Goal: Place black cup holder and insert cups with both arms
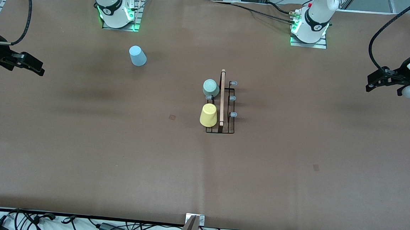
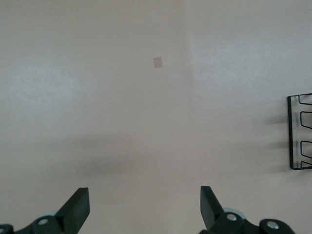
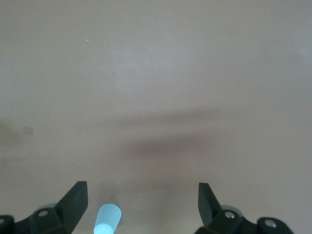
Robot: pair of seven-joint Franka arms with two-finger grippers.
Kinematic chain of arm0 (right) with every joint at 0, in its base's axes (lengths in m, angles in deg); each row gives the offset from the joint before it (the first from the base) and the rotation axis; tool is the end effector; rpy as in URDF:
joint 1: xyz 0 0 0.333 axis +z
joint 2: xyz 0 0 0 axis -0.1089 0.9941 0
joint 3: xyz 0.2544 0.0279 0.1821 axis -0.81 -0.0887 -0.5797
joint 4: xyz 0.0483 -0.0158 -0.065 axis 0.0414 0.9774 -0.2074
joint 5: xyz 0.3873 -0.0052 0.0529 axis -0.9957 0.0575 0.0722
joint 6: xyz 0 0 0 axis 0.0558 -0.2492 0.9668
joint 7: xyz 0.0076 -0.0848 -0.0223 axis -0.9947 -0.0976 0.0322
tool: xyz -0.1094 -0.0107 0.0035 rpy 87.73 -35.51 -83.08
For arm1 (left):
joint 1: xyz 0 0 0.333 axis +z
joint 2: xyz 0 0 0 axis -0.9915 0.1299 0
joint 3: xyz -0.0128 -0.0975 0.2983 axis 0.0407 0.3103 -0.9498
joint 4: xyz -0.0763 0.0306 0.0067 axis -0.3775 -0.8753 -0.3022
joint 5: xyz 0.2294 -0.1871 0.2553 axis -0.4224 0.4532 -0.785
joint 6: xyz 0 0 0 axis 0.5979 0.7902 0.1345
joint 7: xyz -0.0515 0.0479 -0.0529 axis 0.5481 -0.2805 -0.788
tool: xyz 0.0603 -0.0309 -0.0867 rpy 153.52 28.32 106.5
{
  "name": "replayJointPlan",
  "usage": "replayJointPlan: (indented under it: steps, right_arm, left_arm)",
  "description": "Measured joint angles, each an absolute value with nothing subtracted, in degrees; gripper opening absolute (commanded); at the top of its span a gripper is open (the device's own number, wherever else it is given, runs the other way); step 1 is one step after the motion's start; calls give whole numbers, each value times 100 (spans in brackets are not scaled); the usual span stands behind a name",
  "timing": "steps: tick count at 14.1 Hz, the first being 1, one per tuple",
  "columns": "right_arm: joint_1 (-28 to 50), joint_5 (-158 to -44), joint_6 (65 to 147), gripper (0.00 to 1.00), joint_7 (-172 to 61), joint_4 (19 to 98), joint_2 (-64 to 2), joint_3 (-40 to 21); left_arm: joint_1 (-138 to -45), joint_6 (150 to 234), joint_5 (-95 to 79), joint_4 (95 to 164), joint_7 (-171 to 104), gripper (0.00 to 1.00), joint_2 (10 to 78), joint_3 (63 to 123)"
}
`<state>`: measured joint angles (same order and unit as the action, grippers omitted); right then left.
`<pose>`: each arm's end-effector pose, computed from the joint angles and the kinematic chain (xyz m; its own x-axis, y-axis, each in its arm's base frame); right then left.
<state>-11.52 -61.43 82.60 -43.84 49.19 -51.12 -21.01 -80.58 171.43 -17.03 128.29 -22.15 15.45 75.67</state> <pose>0.5725 0.0038 0.5907 0.9955 -0.0924 -0.0206 -0.0916 -0.9951 0.0369 0.5447 0.0118 0.5849 0.9979 -0.0644 0.0107 -0.0643 -0.9979 -0.0078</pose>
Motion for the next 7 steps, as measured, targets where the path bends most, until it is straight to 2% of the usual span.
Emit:
replayJointPlan:
  steps: [2,7]
  right_arm:
    - [-779,-6142,8253,100,-4384,4795,-5052,-1795]
    - [-712,-6143,8196,100,-4384,4699,-4963,-1656]
  left_arm:
    - [-8058,17143,-1703,12828,-2215,100,1549,7567]
    - [-8057,17143,-1703,12823,-2215,100,1555,7567]
